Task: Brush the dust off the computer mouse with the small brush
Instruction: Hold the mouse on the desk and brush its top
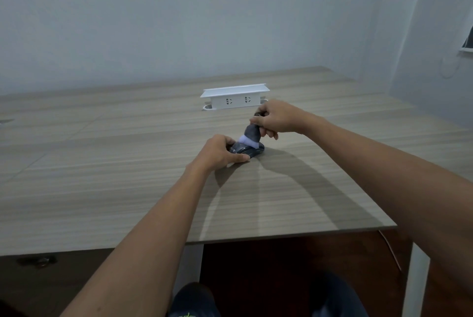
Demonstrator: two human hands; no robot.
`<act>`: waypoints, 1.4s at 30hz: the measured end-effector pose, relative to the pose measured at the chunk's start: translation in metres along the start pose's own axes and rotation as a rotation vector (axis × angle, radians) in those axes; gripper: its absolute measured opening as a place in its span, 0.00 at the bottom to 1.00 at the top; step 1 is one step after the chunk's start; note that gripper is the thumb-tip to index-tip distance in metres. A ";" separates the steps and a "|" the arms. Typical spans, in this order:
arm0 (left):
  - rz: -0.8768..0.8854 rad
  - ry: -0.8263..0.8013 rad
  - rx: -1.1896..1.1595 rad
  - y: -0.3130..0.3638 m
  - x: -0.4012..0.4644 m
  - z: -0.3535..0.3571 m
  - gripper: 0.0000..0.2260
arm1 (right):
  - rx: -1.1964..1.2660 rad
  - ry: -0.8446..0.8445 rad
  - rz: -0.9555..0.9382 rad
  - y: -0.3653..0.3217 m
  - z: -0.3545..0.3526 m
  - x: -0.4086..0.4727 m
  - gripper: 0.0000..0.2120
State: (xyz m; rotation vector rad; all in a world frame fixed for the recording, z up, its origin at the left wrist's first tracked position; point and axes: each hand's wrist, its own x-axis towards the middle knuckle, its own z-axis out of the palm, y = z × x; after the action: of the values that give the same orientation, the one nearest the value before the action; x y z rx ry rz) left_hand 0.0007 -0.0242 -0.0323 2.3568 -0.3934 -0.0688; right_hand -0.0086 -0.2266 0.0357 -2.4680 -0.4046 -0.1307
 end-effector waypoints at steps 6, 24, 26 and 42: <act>-0.001 0.024 -0.011 0.001 -0.001 0.003 0.20 | -0.161 0.028 0.050 0.011 0.000 0.000 0.15; -0.014 0.036 -0.025 0.001 -0.001 0.005 0.21 | -0.196 0.014 0.132 0.014 0.004 -0.006 0.10; -0.010 0.038 -0.024 0.001 -0.002 0.005 0.21 | -0.158 0.023 0.102 0.012 0.003 -0.007 0.13; -0.023 -0.035 -0.129 0.000 -0.007 -0.004 0.16 | -0.089 0.050 0.095 0.017 0.001 -0.015 0.12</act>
State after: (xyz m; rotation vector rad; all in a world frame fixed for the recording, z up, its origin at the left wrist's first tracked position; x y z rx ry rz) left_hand -0.0051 -0.0201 -0.0297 2.2352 -0.3678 -0.1426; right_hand -0.0173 -0.2429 0.0226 -2.5606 -0.2646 -0.1732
